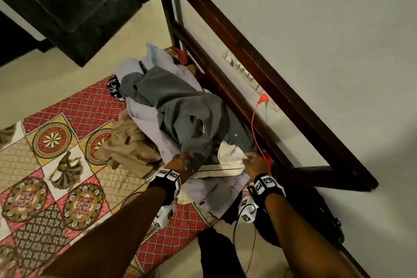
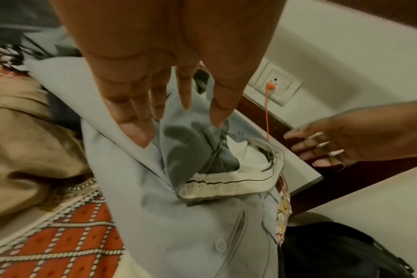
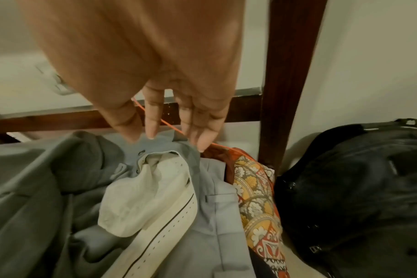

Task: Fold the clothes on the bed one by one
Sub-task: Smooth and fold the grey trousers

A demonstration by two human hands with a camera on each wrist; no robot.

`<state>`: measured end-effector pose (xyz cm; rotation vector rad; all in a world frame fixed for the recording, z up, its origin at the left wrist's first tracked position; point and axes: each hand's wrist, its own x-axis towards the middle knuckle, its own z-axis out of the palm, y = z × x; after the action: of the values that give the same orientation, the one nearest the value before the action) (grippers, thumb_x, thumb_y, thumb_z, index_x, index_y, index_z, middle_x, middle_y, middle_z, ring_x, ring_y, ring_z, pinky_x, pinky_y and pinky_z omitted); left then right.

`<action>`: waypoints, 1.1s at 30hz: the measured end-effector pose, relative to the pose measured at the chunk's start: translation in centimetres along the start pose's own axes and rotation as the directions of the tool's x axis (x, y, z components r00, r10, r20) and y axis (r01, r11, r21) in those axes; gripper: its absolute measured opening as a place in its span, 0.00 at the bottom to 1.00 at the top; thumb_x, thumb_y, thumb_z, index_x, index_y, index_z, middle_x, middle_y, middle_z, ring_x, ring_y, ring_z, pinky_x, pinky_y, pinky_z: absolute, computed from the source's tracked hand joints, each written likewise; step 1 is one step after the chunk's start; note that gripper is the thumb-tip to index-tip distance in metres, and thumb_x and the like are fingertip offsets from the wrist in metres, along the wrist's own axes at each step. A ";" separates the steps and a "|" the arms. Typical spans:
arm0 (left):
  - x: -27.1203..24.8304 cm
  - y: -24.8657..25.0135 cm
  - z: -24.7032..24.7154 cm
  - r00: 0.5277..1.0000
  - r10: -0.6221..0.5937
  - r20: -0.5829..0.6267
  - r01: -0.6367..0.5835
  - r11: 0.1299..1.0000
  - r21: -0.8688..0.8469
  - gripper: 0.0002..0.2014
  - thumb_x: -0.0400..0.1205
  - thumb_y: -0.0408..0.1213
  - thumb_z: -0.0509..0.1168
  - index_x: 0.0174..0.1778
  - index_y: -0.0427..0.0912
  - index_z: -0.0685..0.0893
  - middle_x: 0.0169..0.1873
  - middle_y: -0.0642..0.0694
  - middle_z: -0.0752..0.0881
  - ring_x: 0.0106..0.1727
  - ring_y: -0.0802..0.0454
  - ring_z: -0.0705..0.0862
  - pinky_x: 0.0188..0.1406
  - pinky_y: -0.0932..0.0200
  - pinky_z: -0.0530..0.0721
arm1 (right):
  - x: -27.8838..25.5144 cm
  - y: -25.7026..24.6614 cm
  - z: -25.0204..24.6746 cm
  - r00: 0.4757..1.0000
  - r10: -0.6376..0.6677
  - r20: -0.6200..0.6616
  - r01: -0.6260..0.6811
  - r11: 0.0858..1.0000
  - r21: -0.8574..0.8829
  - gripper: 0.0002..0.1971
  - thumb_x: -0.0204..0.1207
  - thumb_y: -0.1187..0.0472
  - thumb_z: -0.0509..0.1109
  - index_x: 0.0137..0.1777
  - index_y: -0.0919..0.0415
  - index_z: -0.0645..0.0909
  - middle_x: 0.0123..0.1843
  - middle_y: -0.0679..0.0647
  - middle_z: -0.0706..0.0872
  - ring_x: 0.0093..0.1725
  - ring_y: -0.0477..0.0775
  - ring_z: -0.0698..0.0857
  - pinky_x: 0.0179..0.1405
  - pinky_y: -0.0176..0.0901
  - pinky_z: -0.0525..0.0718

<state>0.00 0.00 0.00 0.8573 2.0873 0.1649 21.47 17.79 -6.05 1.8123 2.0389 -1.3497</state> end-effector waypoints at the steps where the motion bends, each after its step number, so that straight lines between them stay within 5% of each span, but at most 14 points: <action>1: 1.4 0.7 0.9 1.000 0.008 0.020 -0.008 1.000 0.013 0.31 0.83 0.40 0.69 0.82 0.44 0.67 0.79 0.36 0.70 0.72 0.33 0.77 0.69 0.50 0.76 | 1.2 0.3 0.5 1.000 -0.001 0.014 0.001 1.000 -0.003 0.15 0.81 0.60 0.73 0.66 0.58 0.87 0.61 0.62 0.90 0.61 0.65 0.87 0.60 0.48 0.83; 5: 6.3 1.5 4.3 0.993 -0.082 -0.084 0.085 0.996 0.024 0.41 0.75 0.40 0.75 0.83 0.46 0.64 0.80 0.31 0.62 0.71 0.26 0.76 0.73 0.44 0.76 | 4.0 1.4 2.8 0.995 0.070 0.077 -0.062 0.992 -0.108 0.19 0.81 0.55 0.73 0.70 0.59 0.86 0.68 0.64 0.87 0.71 0.66 0.82 0.70 0.50 0.79; 10: 8.3 1.4 4.7 0.983 -0.142 -0.120 0.140 0.990 -0.025 0.36 0.78 0.36 0.72 0.79 0.37 0.62 0.70 0.27 0.76 0.67 0.27 0.80 0.63 0.43 0.79 | 2.5 0.8 3.6 0.995 -0.091 -0.044 0.075 0.957 -0.280 0.26 0.80 0.59 0.72 0.75 0.70 0.77 0.76 0.67 0.79 0.75 0.68 0.77 0.72 0.56 0.77; 15: 4.4 0.0 -0.4 0.992 -0.051 -0.112 0.038 0.993 -0.116 0.19 0.79 0.37 0.73 0.67 0.44 0.86 0.53 0.41 0.91 0.59 0.42 0.87 0.57 0.58 0.79 | -4.5 -4.4 1.1 0.903 -0.300 -0.306 0.276 0.953 -0.121 0.14 0.77 0.68 0.74 0.62 0.62 0.89 0.66 0.60 0.88 0.64 0.64 0.86 0.56 0.45 0.81; 17: 0.6 -0.5 -3.6 0.982 -0.031 -0.185 -0.018 0.966 -0.259 0.11 0.79 0.32 0.72 0.56 0.44 0.90 0.44 0.45 0.89 0.49 0.50 0.87 0.49 0.62 0.78 | -8.2 -7.7 -0.4 0.832 -0.369 -0.415 0.389 0.920 -0.039 0.12 0.78 0.71 0.73 0.56 0.58 0.92 0.57 0.57 0.91 0.55 0.61 0.89 0.47 0.37 0.77; 20: -6.7 -2.5 -9.3 0.935 -0.057 -0.350 -0.159 0.814 -0.558 0.03 0.84 0.29 0.64 0.49 0.37 0.83 0.40 0.41 0.84 0.41 0.52 0.84 0.43 0.59 0.79 | -13.5 -13.2 -3.0 0.718 -0.483 -0.501 0.562 0.827 0.008 0.12 0.81 0.70 0.69 0.55 0.58 0.91 0.56 0.54 0.91 0.55 0.57 0.89 0.52 0.36 0.81; 23: -15.3 -6.1 -16.5 0.793 -0.164 -0.586 -0.361 0.649 -0.670 0.13 0.84 0.41 0.60 0.47 0.32 0.79 0.41 0.36 0.84 0.37 0.49 0.83 0.39 0.61 0.82 | -19.6 -20.3 -5.6 0.544 -0.610 -0.576 0.735 0.678 -0.024 0.13 0.82 0.68 0.66 0.58 0.61 0.90 0.61 0.60 0.88 0.61 0.60 0.87 0.60 0.51 0.86; 25: -20.7 -8.4 -20.6 0.737 -0.276 -0.617 -0.395 0.565 -0.724 0.09 0.88 0.33 0.58 0.43 0.41 0.79 0.36 0.49 0.87 0.35 0.66 0.84 0.40 0.74 0.80 | -23.4 -24.8 -7.6 0.393 -0.668 -0.632 0.826 0.558 -0.077 0.13 0.82 0.73 0.67 0.61 0.64 0.89 0.62 0.64 0.86 0.61 0.54 0.85 0.60 0.45 0.85; 26: -24.2 -10.4 -22.9 0.659 -0.333 -0.675 -0.442 0.554 -0.705 0.10 0.88 0.29 0.60 0.42 0.44 0.79 0.35 0.50 0.86 0.34 0.66 0.85 0.43 0.71 0.82 | -26.2 -27.5 -7.9 0.308 -0.694 -0.651 0.871 0.481 -0.101 0.14 0.81 0.75 0.67 0.62 0.65 0.88 0.61 0.65 0.85 0.60 0.50 0.83 0.59 0.39 0.84; 28: -30.7 -13.3 -26.8 0.621 -0.285 -0.731 -0.536 0.526 -0.660 0.02 0.80 0.30 0.68 0.45 0.37 0.86 0.39 0.36 0.87 0.41 0.41 0.88 0.51 0.51 0.78 | -31.7 -32.4 -8.1 0.166 -0.736 -0.657 0.926 0.345 -0.152 0.16 0.81 0.77 0.65 0.65 0.68 0.86 0.59 0.68 0.83 0.59 0.49 0.81 0.58 0.35 0.81; 29: -32.2 -15.6 -28.5 0.650 -0.244 -0.720 -0.590 0.435 -0.680 0.08 0.76 0.33 0.69 0.48 0.34 0.87 0.42 0.32 0.87 0.44 0.34 0.86 0.52 0.47 0.78 | -34.1 -34.5 -7.9 0.125 -0.763 -0.634 0.938 0.298 -0.174 0.18 0.80 0.78 0.64 0.67 0.68 0.85 0.59 0.68 0.81 0.58 0.52 0.81 0.59 0.35 0.80; 30: -34.0 -17.4 -29.6 0.672 -0.287 -0.683 -0.646 0.224 -0.730 0.11 0.74 0.35 0.67 0.49 0.34 0.86 0.44 0.32 0.86 0.46 0.33 0.85 0.56 0.45 0.80 | -36.6 -36.4 -7.4 0.104 -0.786 -0.609 0.944 0.271 -0.189 0.21 0.79 0.77 0.63 0.70 0.68 0.84 0.58 0.69 0.80 0.58 0.55 0.80 0.59 0.36 0.79; 31: -37.1 -18.5 -30.6 0.653 -0.315 -0.689 -0.697 0.106 -0.710 0.13 0.74 0.38 0.65 0.49 0.35 0.85 0.45 0.33 0.85 0.49 0.34 0.84 0.61 0.42 0.81 | -39.6 -38.5 -6.0 0.074 -0.812 -0.580 0.952 0.230 -0.200 0.23 0.78 0.76 0.62 0.72 0.67 0.83 0.58 0.69 0.79 0.57 0.57 0.80 0.59 0.38 0.78; 33: -41.0 -22.6 -32.3 0.708 -0.297 -0.641 -0.697 -0.148 -0.702 0.17 0.77 0.46 0.65 0.50 0.35 0.86 0.49 0.34 0.86 0.55 0.35 0.84 0.65 0.38 0.82 | -44.4 -41.7 -3.4 0.029 -0.843 -0.537 0.968 0.158 -0.196 0.27 0.75 0.75 0.62 0.75 0.67 0.81 0.56 0.69 0.78 0.56 0.60 0.80 0.60 0.39 0.78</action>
<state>-19.51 -37.02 38.53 0.0150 1.4005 2.3620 0.83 -9.29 44.60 0.5917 3.9604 -1.2352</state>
